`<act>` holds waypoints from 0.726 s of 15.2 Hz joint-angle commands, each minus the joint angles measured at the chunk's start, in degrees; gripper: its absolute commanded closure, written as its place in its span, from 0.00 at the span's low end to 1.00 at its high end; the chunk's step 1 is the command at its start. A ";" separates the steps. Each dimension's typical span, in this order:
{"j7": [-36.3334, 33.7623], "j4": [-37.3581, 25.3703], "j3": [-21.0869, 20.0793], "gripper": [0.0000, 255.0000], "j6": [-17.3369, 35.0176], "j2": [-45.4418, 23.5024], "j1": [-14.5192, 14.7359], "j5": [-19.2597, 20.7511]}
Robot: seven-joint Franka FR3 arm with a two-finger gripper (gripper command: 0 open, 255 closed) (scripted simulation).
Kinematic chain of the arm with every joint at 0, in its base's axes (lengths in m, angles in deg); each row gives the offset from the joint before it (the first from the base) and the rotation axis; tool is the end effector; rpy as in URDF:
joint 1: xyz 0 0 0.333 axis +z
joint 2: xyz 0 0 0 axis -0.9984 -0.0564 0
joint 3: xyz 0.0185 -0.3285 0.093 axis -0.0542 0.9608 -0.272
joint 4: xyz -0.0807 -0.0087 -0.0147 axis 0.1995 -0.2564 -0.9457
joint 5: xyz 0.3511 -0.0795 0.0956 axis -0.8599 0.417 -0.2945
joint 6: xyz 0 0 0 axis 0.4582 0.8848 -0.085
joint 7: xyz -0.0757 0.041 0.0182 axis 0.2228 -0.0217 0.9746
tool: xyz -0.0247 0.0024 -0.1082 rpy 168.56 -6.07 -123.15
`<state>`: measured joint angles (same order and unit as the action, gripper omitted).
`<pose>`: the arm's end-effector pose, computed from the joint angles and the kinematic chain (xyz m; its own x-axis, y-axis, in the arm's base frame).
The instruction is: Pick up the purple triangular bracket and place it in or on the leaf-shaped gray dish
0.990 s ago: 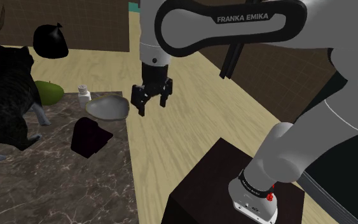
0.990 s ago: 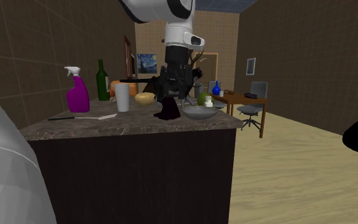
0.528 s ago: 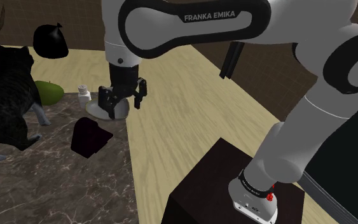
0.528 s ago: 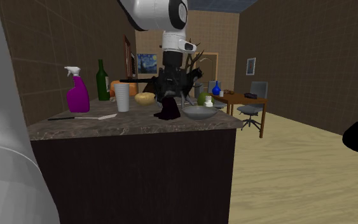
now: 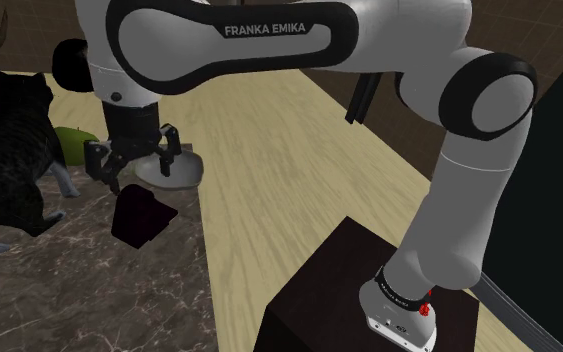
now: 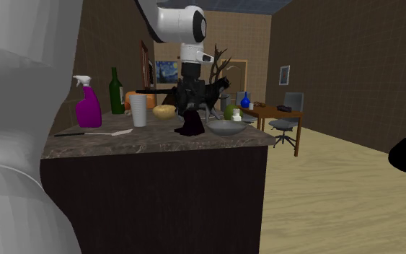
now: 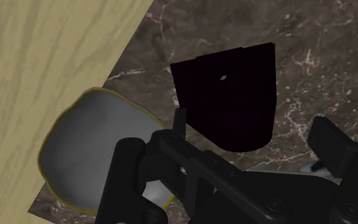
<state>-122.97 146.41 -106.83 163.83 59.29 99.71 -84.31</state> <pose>0.4979 0.3742 0.5443 0.9994 0.0225 -0.0269 0.0204 -0.9969 -0.0757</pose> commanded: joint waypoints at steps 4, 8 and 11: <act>-0.55 1.76 0.06 0.00 3.39 -1.62 0.52 0.84; -0.65 3.40 0.10 0.00 5.27 -1.88 0.55 0.98; -0.65 3.40 0.10 0.00 5.27 -1.89 0.55 0.99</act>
<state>-123.61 149.77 -106.73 169.05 57.41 100.25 -83.33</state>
